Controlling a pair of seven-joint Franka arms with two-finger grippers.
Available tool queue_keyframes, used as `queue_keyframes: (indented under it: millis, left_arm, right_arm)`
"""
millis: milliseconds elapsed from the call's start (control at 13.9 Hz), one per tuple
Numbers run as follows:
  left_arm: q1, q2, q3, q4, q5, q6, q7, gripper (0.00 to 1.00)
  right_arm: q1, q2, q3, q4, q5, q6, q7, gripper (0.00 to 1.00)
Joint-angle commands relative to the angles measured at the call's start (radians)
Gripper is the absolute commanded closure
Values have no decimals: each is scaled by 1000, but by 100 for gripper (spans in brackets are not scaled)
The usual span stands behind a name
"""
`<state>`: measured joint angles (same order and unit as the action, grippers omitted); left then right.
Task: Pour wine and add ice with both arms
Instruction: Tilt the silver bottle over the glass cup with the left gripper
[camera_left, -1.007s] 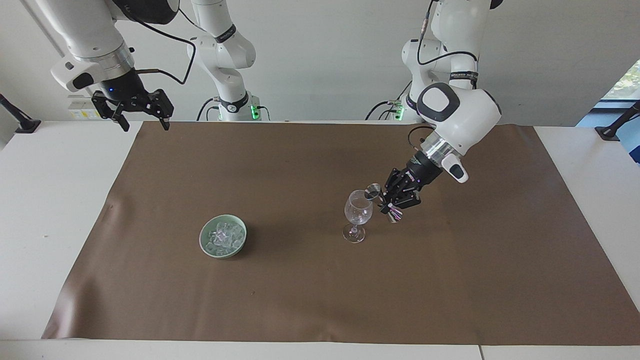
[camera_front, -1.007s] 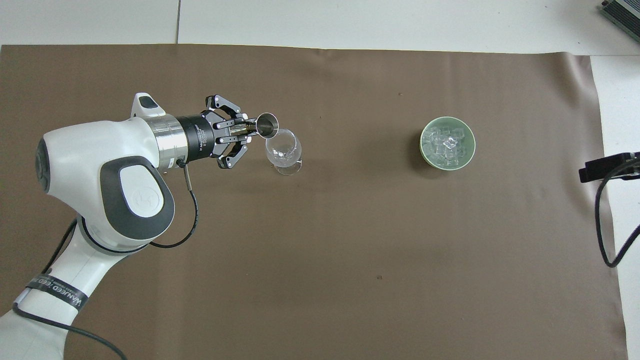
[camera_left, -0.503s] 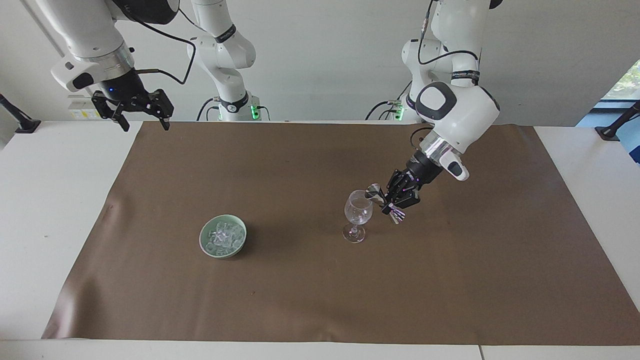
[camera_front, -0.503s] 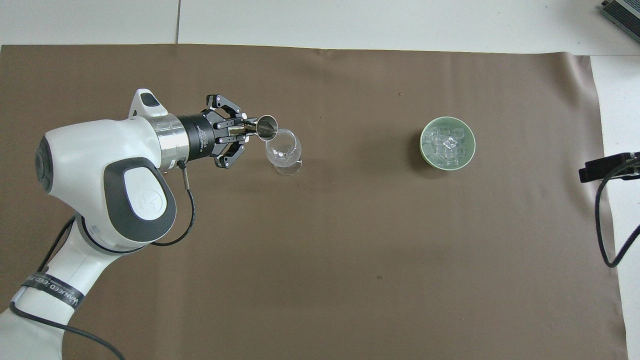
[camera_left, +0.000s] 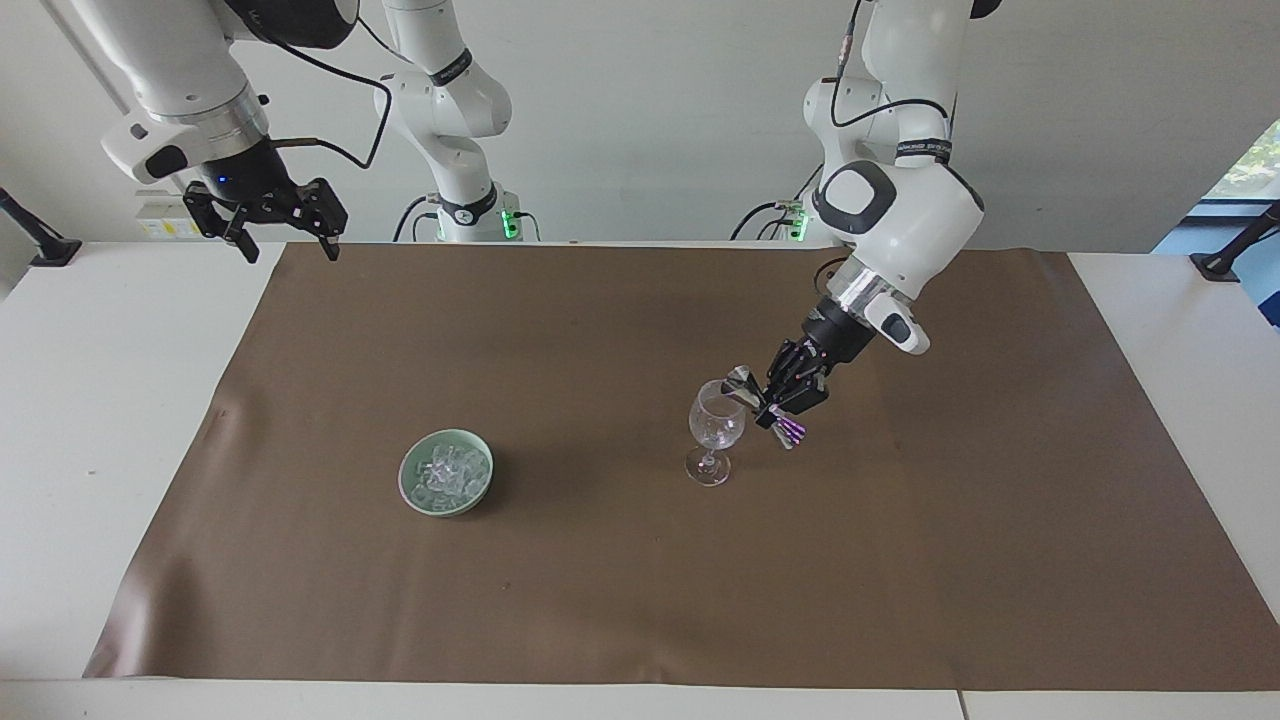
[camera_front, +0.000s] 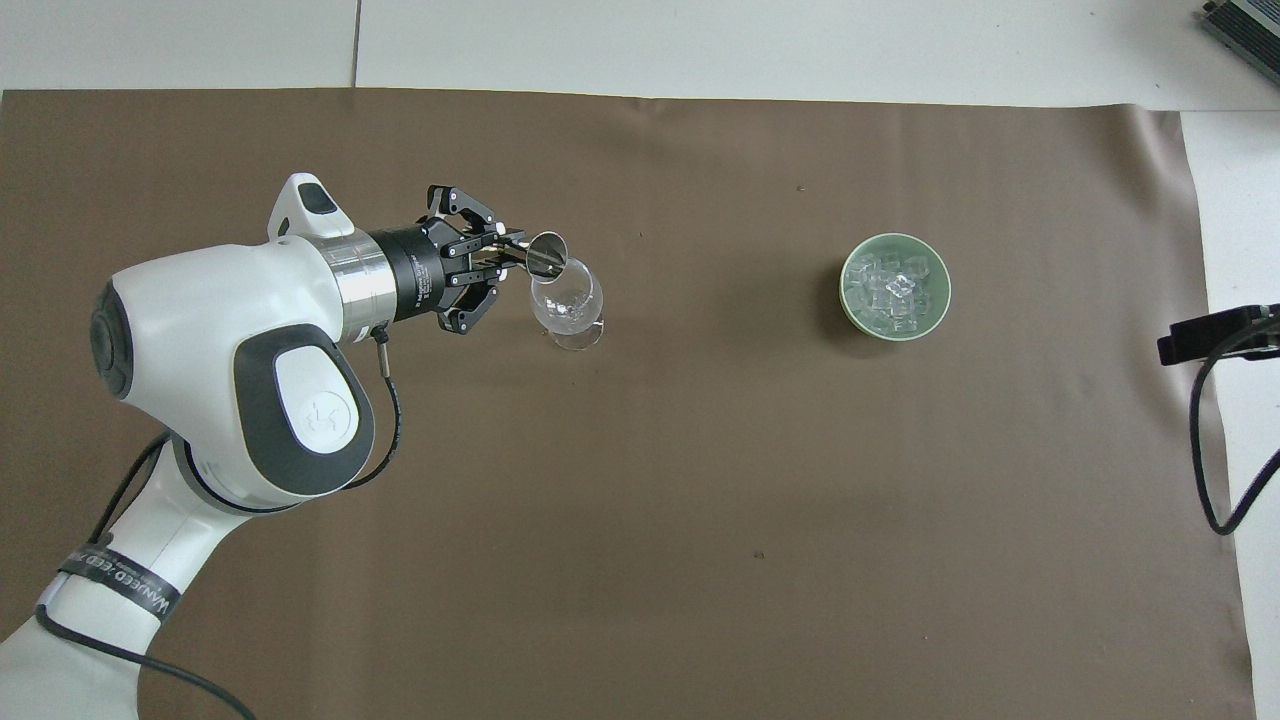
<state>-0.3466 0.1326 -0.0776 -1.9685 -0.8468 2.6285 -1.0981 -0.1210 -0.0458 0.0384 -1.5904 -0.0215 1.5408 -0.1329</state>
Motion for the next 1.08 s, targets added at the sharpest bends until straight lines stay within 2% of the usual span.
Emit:
queue_keyframes:
  millis: [0,1007]
  left_arm:
    - [-18,-25,16,-23,32,21,23,100]
    - [-25,-22,15,-23,112,108,99,100]
  right_arm:
    - [-6,-17,3,-17,17,-4,13,0]
    - [-6,-19,3,-17,17,-4,13,0]
